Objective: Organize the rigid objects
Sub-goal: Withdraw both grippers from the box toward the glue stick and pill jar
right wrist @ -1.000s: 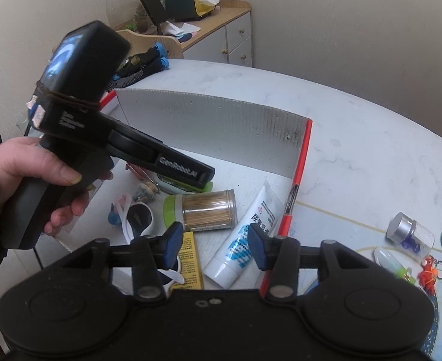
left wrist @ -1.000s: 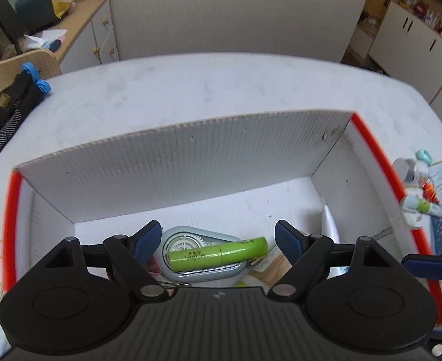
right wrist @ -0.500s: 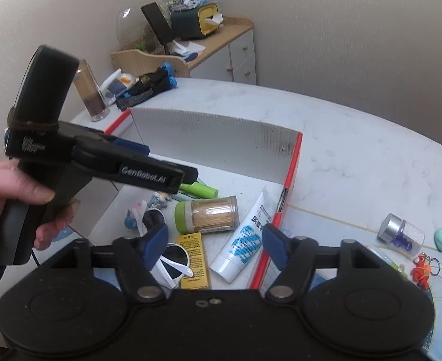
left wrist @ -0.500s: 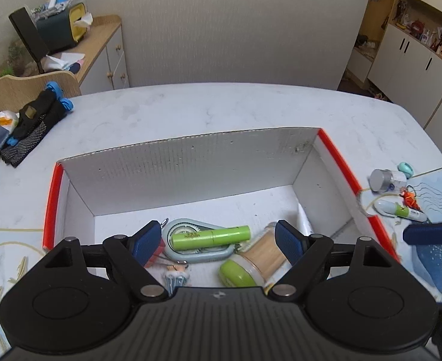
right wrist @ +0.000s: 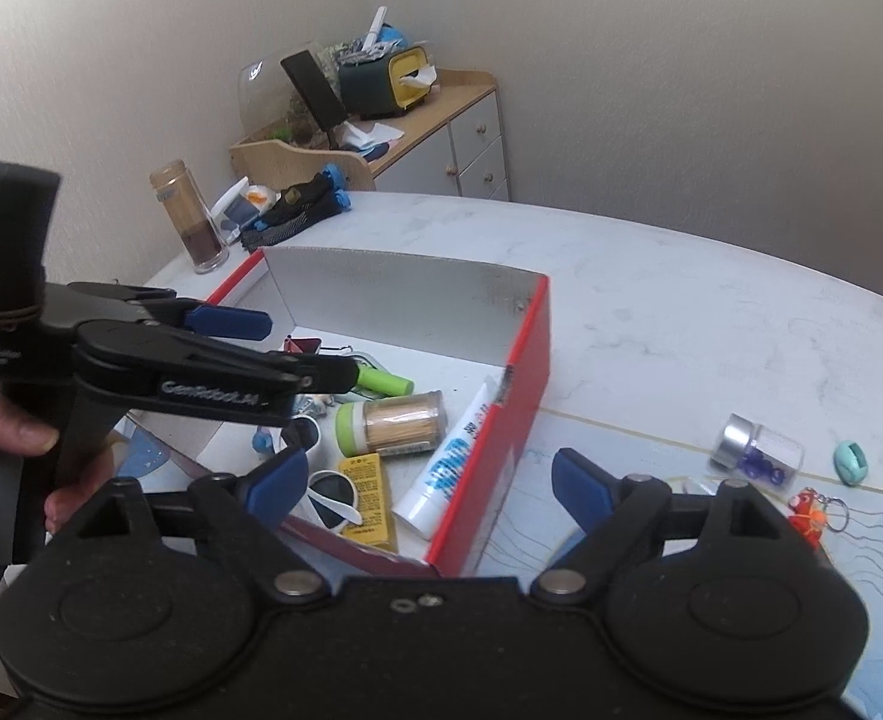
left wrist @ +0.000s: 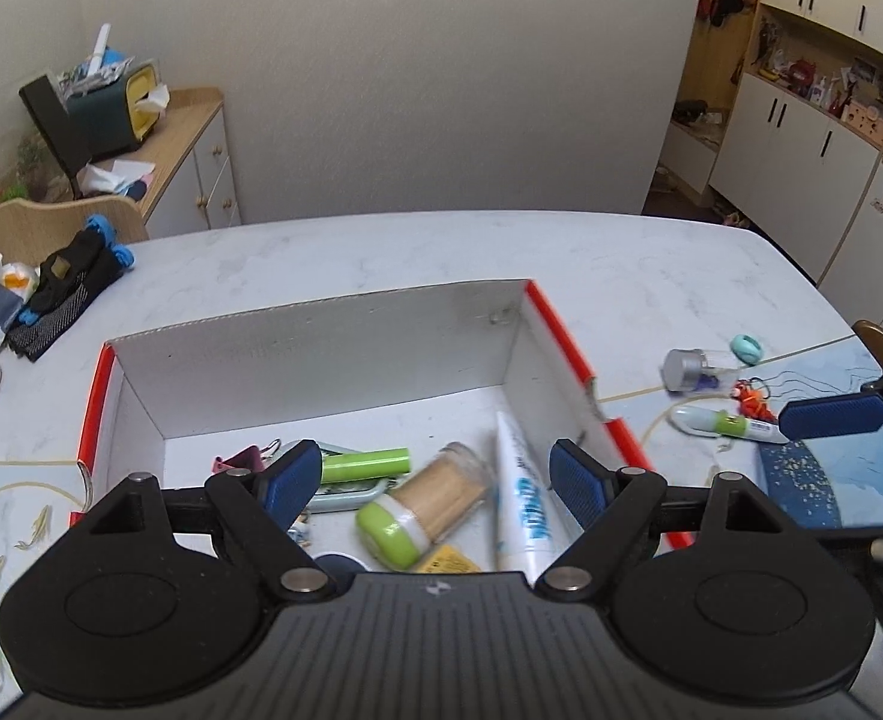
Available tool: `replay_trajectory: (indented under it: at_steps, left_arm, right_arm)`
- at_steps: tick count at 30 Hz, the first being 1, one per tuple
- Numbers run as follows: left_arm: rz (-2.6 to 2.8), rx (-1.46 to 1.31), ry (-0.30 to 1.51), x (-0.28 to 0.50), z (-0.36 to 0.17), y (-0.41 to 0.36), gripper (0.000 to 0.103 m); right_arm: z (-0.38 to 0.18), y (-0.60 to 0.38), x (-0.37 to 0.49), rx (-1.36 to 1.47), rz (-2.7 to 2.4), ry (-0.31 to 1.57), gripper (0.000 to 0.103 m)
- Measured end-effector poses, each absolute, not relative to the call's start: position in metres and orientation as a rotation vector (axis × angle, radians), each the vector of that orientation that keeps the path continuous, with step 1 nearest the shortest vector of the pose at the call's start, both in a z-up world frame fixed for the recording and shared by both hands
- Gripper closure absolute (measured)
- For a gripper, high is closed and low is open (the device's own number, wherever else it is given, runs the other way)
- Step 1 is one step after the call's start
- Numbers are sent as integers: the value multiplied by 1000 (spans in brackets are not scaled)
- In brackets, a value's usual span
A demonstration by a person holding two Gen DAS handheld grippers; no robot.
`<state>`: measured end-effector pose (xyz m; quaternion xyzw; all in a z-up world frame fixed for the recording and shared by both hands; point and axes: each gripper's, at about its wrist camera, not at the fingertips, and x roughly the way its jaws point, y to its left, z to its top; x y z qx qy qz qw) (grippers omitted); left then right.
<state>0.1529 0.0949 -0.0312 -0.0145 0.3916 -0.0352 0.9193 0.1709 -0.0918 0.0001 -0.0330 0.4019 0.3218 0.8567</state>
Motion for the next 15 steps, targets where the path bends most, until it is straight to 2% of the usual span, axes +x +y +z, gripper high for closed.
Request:
replay_trajectory:
  at_steps: [10, 12, 15]
  left_arm:
    - [-106, -29, 787, 134, -20, 54, 18]
    - [-113, -27, 786, 131, -20, 45, 14]
    - [-129, -43, 789, 129, -19, 32, 14]
  right_arm:
    - [10, -146, 165, -9, 672, 801, 7]
    - [12, -159, 163, 1, 670, 793, 6]
    - [13, -179, 161, 7, 664, 782, 3]
